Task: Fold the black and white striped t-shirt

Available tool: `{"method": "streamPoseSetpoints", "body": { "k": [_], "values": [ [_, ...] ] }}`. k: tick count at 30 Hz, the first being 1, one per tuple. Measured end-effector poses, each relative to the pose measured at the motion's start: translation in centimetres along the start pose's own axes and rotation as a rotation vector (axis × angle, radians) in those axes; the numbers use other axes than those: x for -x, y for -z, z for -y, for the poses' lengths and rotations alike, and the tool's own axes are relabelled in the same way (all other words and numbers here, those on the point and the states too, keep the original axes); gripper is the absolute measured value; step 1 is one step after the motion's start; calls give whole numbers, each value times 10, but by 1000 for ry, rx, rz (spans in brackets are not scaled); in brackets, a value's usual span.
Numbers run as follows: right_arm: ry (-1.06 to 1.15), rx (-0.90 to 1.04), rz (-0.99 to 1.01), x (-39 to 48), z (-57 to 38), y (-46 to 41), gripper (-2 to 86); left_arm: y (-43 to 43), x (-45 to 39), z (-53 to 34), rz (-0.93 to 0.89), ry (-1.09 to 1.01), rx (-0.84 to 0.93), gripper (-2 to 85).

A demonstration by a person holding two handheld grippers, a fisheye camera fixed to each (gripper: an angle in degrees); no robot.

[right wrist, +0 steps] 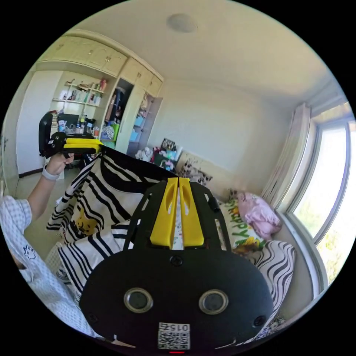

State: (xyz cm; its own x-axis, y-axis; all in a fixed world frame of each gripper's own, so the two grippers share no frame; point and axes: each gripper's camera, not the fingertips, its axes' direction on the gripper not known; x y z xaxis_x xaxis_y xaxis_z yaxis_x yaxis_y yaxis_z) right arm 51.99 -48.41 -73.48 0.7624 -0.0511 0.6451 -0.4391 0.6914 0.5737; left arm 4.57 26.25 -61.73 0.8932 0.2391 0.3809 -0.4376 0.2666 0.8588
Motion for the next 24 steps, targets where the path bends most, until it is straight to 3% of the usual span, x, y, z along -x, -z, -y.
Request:
{"method": "streamPoseSetpoints", "body": {
  "k": [4, 7, 11, 13, 15, 19, 22, 24],
  "values": [
    [-166, 194, 115, -60, -16, -135, -1, -202, 33, -47, 43, 198, 249, 5],
    [-321, 368, 304, -94, -62, -221, 22, -291, 48, -122, -12, 403, 424, 9],
    [-200, 604, 429, -92, -178, -259, 59, -319, 37, -238, -202, 464, 477, 13],
    [-198, 733, 448, -94, -242, -264, 67, -320, 26, -323, -311, 524, 616, 33],
    [-309, 898, 536, -105, -322, -263, 75, -314, 22, -383, -398, 637, 730, 58],
    [-492, 1032, 641, -123, -398, -250, 84, -296, 25, -486, -529, 912, 927, 96],
    [-500, 1132, 648, -136, -426, -251, 89, -303, 35, -529, -557, 1019, 985, 101],
    [-588, 1218, 783, -147, -448, -267, 81, -323, 38, -550, -650, 1068, 1001, 100]
  ]
}}
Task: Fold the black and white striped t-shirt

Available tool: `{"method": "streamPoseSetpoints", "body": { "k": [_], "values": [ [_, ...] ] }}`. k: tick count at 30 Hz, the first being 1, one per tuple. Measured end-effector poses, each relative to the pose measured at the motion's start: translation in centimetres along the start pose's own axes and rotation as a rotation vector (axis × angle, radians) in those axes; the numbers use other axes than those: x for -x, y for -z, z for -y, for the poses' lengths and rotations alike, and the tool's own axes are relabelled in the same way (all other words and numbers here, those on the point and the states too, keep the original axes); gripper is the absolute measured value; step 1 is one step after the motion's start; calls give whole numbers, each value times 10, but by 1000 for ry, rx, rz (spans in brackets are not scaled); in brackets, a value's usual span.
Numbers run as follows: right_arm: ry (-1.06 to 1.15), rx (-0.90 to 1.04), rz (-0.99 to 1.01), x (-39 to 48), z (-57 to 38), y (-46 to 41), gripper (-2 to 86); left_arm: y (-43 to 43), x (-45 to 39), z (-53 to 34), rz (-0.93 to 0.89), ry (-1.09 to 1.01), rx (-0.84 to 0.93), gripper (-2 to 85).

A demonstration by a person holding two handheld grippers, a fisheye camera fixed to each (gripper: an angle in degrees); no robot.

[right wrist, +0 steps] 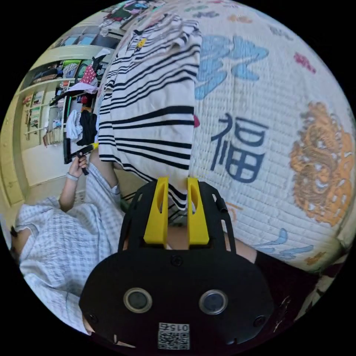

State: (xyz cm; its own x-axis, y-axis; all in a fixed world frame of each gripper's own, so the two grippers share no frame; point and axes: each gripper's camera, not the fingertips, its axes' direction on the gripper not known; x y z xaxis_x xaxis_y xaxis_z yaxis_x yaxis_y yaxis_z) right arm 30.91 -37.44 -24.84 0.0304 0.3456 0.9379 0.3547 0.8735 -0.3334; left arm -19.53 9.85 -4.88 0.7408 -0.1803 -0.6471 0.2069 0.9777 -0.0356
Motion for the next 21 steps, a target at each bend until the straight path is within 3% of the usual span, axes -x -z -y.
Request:
{"method": "streamPoseSetpoints", "body": {
  "k": [2, 5, 7, 15, 18, 21],
  "values": [
    [-25, 18, -13, -11, 7, 2, 66, -14, 13, 20, -49, 12, 30, 98],
    [16, 13, -57, -14, 6, 21, 11, -19, 21, 50, 21, -24, 56, 75],
    [40, -16, -29, -14, -1, 39, -2, -13, 27, 67, -89, -91, 16, 15],
    [37, -272, 45, -26, -68, 141, -9, 44, 52, 87, -164, -152, -131, -6],
    [68, -280, 17, -22, -93, 161, -9, 66, 63, 84, -177, -171, -181, -7],
    [44, -257, -32, -28, -108, 164, -8, 56, 69, 90, 17, -172, -145, -8]
  ]
}}
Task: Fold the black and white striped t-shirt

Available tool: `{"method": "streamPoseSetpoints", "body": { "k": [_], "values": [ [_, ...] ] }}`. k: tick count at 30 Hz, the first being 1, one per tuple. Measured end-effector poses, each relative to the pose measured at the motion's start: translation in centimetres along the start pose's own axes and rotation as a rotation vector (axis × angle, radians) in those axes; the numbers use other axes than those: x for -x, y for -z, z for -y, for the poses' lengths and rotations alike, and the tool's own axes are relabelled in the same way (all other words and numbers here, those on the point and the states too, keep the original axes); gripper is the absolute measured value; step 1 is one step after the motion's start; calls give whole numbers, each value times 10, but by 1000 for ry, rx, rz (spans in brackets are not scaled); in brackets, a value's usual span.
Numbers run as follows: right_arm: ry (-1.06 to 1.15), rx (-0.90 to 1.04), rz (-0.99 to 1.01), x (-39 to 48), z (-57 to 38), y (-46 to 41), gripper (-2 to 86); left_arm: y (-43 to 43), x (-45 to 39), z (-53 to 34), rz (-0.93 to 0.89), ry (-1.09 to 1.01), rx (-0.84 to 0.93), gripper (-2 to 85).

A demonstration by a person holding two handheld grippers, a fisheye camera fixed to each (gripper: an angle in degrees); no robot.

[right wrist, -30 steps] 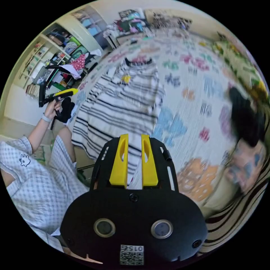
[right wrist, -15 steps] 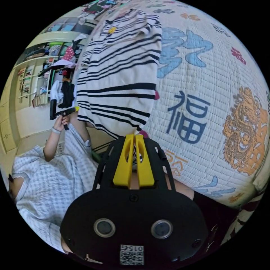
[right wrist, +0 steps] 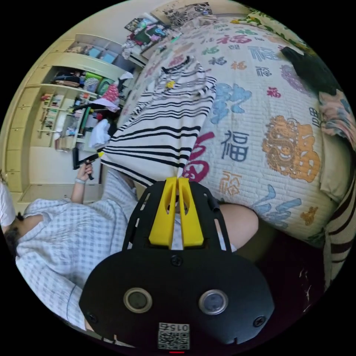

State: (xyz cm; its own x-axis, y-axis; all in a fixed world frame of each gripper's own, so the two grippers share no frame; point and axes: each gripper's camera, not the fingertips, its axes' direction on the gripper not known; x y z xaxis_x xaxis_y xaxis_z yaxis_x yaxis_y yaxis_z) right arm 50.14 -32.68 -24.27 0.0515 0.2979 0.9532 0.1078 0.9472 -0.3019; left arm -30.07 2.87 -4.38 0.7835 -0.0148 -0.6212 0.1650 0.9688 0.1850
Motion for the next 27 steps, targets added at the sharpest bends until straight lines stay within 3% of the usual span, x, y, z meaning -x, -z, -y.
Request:
{"method": "streamPoseSetpoints", "body": {
  "k": [5, 8, 11, 14, 19, 22, 27],
  "values": [
    [-65, 187, 27, -26, 0, -30, 8, -60, 23, 15, 55, 47, 135, -7],
    [-42, 333, -137, -29, -4, -40, 34, -89, 25, 29, 187, 39, 265, -1],
    [4, 261, -270, -29, -6, -13, 47, -92, 23, 46, 303, 30, 268, 18],
    [94, 128, -319, -26, 7, 20, 54, -82, 1, 72, 421, -29, 146, 46],
    [224, -61, -381, -19, 66, 41, 63, -143, -42, 172, 162, -218, -21, 80],
    [272, -92, -423, -19, 111, 34, 71, -217, -48, 238, 47, -210, 3, 88],
    [310, 27, -597, -42, 161, 16, 71, -327, -44, 315, 31, -137, 136, 89]
  ]
}}
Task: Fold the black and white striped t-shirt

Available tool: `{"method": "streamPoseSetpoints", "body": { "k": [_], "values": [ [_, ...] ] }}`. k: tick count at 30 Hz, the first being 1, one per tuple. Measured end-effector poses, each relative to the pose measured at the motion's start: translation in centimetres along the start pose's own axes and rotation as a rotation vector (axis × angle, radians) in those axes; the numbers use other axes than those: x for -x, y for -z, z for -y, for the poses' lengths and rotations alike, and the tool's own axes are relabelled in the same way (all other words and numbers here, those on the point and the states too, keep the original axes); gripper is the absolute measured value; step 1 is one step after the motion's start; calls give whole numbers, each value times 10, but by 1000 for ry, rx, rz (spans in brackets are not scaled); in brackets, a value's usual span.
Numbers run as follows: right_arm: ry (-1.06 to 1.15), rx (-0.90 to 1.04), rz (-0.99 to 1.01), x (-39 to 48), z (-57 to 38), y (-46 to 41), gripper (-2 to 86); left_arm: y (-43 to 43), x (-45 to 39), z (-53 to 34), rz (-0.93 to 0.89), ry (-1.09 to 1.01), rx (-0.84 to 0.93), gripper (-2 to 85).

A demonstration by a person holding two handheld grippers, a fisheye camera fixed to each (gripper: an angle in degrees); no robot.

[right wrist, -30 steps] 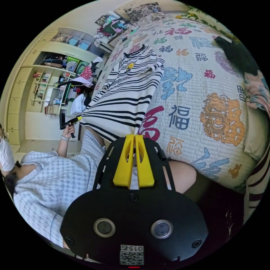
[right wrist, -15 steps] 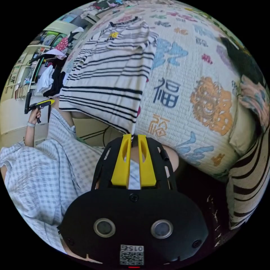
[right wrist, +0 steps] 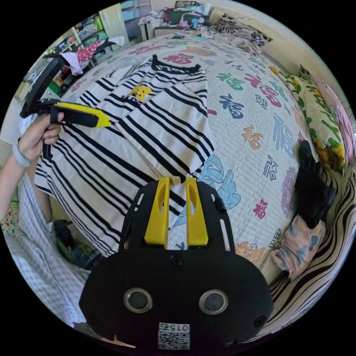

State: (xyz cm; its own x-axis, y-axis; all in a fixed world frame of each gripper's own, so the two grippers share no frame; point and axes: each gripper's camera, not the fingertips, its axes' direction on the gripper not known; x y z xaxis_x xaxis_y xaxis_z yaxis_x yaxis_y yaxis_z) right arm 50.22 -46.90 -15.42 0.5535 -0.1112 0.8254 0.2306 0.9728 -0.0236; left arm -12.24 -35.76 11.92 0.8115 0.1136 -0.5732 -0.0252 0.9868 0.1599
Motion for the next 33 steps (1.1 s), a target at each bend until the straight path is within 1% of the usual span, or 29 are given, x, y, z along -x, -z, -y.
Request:
{"method": "streamPoseSetpoints", "body": {
  "k": [2, 3, 5, 7, 9, 10, 12, 15, 19, 21, 24, 26, 29, 31, 33],
  "values": [
    [31, 45, -18, -11, 3, -8, 63, -28, 7, 20, 24, 23, 70, 72],
    [43, 49, -10, -19, 1, -9, 52, -35, 11, 29, 38, 32, 83, 45],
    [27, 14, 46, -38, -4, -2, 32, -34, 14, 41, -38, 8, 54, 15],
    [-38, -53, 138, -66, -14, 12, 15, -24, 11, 63, -117, -31, -33, -1],
    [-198, -189, 292, -118, -37, 32, 5, -17, 1, 88, -149, -70, -99, -5],
    [-245, -223, 333, -133, -43, 35, 3, -15, -9, 108, -180, -101, -143, -6],
    [-421, -351, 509, -189, -71, 43, 2, -17, -28, 139, -242, -158, -200, -7],
    [-570, -435, 603, -240, -97, 41, 2, -45, -66, 189, -299, -235, -221, -7],
    [-684, -456, 633, -277, -116, 26, 2, -115, -104, 232, -287, -277, -166, -2],
    [-748, -455, 648, -296, -125, 15, 1, -142, -112, 240, -273, -280, -147, 5],
    [-818, -455, 678, -317, -136, 4, 0, -168, -111, 241, -289, -271, -142, 38],
    [-866, -467, 662, -329, -145, 0, 0, -170, -105, 238, -304, -284, -182, 54],
    [-900, -483, 642, -346, -157, -3, 7, -159, -85, 235, -437, -265, -266, 82],
    [-869, -506, 622, -351, -160, 1, 23, -141, -67, 228, -559, -250, -297, 96],
    [-785, -490, 588, -352, -150, 4, 61, -122, -58, 213, -538, -305, -374, 93]
  ]
}}
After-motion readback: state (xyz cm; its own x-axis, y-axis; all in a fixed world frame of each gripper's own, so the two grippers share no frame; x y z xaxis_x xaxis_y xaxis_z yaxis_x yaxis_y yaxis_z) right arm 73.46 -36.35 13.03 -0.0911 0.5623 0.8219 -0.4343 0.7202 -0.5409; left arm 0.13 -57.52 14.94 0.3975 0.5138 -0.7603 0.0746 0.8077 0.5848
